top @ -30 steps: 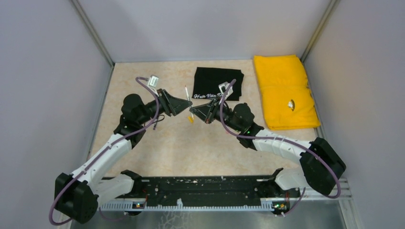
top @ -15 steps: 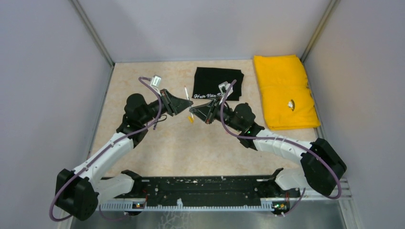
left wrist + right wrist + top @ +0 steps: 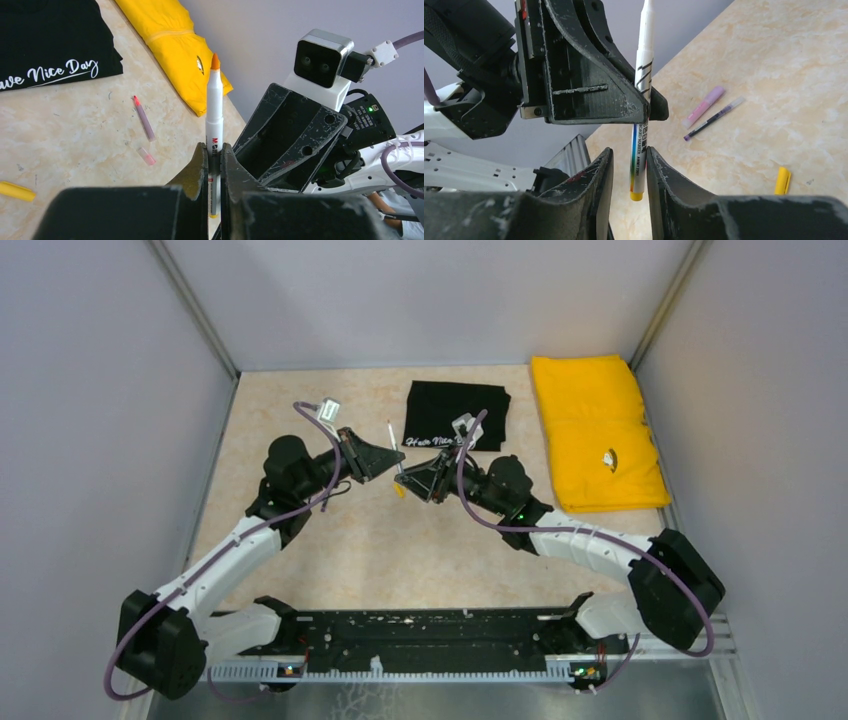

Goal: Insert the pens into the pen caps

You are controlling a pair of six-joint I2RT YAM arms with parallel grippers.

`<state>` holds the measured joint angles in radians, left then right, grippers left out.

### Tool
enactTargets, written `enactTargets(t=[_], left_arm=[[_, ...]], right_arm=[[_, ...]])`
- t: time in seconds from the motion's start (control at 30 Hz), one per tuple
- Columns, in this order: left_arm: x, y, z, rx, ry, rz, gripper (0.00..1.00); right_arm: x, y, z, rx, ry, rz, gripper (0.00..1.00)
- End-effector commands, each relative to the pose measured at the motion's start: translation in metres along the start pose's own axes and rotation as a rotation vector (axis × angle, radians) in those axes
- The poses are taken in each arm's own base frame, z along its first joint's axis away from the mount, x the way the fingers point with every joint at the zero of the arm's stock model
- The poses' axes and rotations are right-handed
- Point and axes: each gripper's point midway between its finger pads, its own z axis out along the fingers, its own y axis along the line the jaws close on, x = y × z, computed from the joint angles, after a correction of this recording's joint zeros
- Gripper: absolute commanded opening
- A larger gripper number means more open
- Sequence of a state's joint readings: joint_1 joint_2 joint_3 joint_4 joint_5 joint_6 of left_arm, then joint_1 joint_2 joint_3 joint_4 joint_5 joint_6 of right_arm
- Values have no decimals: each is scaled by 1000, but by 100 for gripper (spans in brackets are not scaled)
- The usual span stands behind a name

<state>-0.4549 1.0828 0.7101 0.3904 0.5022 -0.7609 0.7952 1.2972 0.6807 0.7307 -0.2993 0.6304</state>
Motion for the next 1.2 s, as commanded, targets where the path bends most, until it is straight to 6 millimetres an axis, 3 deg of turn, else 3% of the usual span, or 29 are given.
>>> enactTargets(t=[0.0,0.17,0.3,0.4,0.57,0.97,1.07,1.17], left_arm=[[-17,-12,3,22,-43,45,0],[-16,-12,4,25,-37,37,3],[-14,-12,4,32,-23,47,14],[-7,-10,6,30,8,61,20],[5,-8,5,25,38,63,19],[10,-6,5,23,50,63,27],[11,-5,5,23,57,62,26],[11,-5,4,20,57,66,17]], right_arm=[[-7,13,3,-58,0,-30,26],[-5,11,5,-57,13,-27,12],[-6,14,6,-66,9,-22,0],[-9,16,7,-71,1,-21,0],[-11,16,9,-71,-1,-24,0],[-11,13,7,-52,-3,-24,0],[-11,13,7,-55,-4,-23,0],[-11,14,7,-55,-8,-22,0]])
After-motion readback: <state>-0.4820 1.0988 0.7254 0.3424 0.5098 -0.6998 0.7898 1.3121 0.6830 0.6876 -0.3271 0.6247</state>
